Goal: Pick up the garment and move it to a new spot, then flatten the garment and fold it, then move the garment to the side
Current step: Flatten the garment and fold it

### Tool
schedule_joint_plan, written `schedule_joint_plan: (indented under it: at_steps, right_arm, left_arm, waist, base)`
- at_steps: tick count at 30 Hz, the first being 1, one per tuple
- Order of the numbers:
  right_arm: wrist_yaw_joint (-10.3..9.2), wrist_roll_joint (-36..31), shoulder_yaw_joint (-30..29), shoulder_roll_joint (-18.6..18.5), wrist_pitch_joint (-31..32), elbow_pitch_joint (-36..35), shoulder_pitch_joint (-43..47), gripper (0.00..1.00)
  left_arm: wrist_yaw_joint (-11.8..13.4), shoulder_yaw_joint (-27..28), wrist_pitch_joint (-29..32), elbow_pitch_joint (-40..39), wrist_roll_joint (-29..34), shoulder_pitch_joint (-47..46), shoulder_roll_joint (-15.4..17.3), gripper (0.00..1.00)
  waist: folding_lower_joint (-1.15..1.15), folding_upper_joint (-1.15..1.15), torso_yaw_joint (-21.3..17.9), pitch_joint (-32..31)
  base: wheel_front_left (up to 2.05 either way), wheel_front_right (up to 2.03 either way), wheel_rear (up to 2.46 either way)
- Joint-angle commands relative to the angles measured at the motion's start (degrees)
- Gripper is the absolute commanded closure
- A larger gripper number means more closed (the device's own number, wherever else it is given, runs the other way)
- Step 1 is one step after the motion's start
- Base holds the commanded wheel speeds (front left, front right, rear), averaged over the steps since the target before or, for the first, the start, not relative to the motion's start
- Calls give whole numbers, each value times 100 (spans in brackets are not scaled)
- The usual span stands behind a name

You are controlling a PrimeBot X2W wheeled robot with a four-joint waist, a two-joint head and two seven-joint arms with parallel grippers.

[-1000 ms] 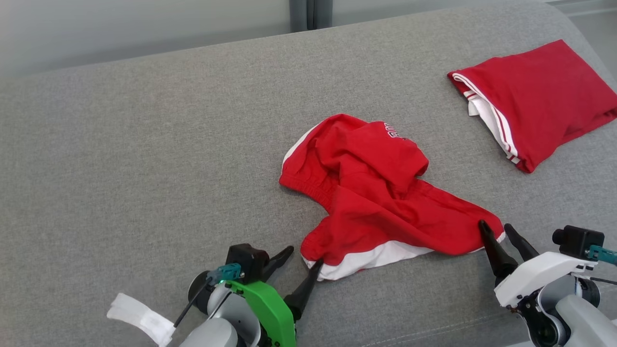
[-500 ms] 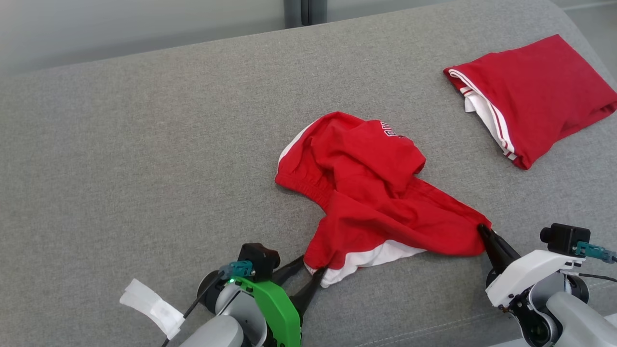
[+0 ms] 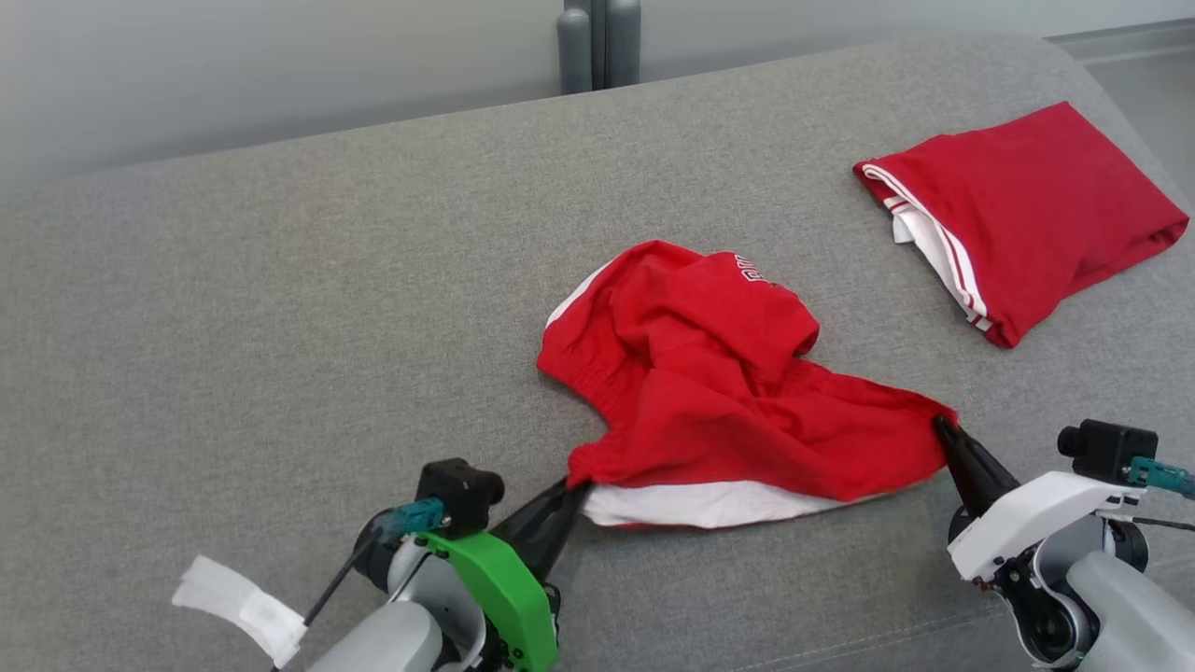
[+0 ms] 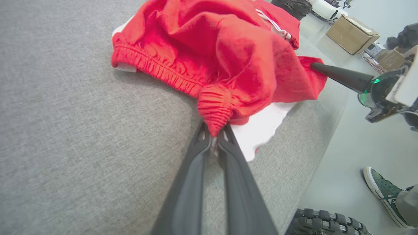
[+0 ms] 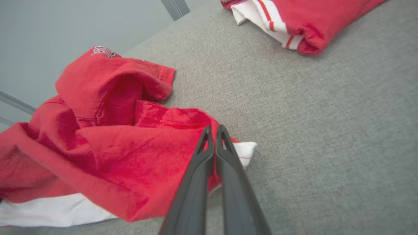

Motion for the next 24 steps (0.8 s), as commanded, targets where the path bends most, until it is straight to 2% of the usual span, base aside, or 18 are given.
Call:
schedule_joint_plan:
  at_steps: [1,3,8,16,24]
  right_arm:
    - [0,-106,-117,-11,-21,-152,29,100]
    - [0,-162,-194,-19,-21,-255,63,100]
    - [0,-497,-620,0,-22,-807,185,100]
    - [0,-764,-1417,228,-23,-2013,303,100]
    - [0,-1056,-1844,416,-19,-3173,529,100]
  left_arm:
    - [77,90,-69,-142,-58,69,129,100]
    - [108,140,-92,-253,-74,95,183,100]
    - [375,379,-54,-938,-113,181,555,100]
    - [755,725,242,-2187,-177,196,1101,100]
    - [1303,990,457,-3344,-241,352,1315,100]
  waist:
    - [0,0,38,-122]
    - [0,0,55,-165]
    - [0,0,142,-385]
    - [0,0,252,-655]
    - [0,0,294,-804]
  base:
    - [0,0,0]
    - [0,0,0]
    - [0,0,0]
    - [0,0,0]
    - [0,0,0]
